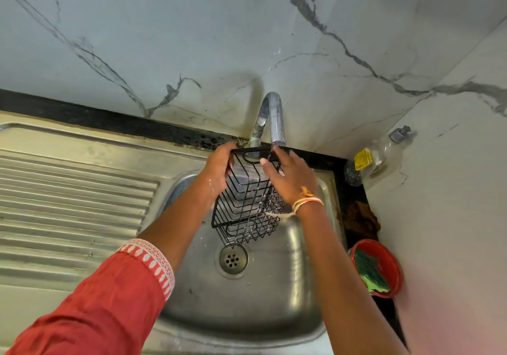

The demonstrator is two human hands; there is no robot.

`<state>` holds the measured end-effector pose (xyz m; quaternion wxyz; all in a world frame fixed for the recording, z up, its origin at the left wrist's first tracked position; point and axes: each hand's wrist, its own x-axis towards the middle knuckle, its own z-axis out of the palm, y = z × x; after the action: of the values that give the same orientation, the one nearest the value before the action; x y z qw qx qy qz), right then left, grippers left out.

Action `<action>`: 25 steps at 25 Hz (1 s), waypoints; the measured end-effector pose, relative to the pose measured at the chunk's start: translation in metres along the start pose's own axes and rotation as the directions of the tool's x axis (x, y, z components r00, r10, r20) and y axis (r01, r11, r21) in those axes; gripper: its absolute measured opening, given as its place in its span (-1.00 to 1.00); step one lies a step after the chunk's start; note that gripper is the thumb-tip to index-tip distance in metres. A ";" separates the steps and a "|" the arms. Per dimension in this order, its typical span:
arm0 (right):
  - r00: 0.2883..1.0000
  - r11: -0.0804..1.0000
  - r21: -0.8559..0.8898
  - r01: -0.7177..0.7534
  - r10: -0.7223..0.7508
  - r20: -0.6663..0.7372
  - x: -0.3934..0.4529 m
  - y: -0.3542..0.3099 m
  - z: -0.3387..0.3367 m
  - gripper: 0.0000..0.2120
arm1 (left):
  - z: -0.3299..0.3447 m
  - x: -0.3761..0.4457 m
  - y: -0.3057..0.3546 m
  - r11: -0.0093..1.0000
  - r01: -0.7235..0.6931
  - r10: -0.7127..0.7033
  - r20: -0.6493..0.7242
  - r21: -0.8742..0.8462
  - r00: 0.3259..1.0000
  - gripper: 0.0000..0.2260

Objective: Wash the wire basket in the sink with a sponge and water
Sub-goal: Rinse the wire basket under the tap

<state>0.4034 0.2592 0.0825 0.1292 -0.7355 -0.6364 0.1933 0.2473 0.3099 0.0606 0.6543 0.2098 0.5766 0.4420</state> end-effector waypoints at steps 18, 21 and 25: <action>0.981 0.952 0.294 -0.083 0.130 -0.142 -0.016 -0.017 0.042 -0.26 | -0.002 -0.003 0.000 0.441 -0.503 0.381 0.352 0.743 0.855 -0.64; 0.989 1.000 0.016 -0.019 0.021 -0.146 -0.031 -0.038 0.047 -0.25 | 0.009 0.006 0.002 0.580 -0.403 0.422 0.161 0.708 0.892 -0.68; 0.992 0.992 0.042 0.115 -0.113 -0.046 -0.042 -0.018 0.039 -0.22 | -0.007 0.019 0.011 0.765 -0.325 0.355 0.057 0.556 0.933 -0.75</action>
<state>0.3648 0.2187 0.0606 0.1704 -0.6988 -0.6700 0.1838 0.2359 0.3295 0.0568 0.4587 0.4805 0.6488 0.3712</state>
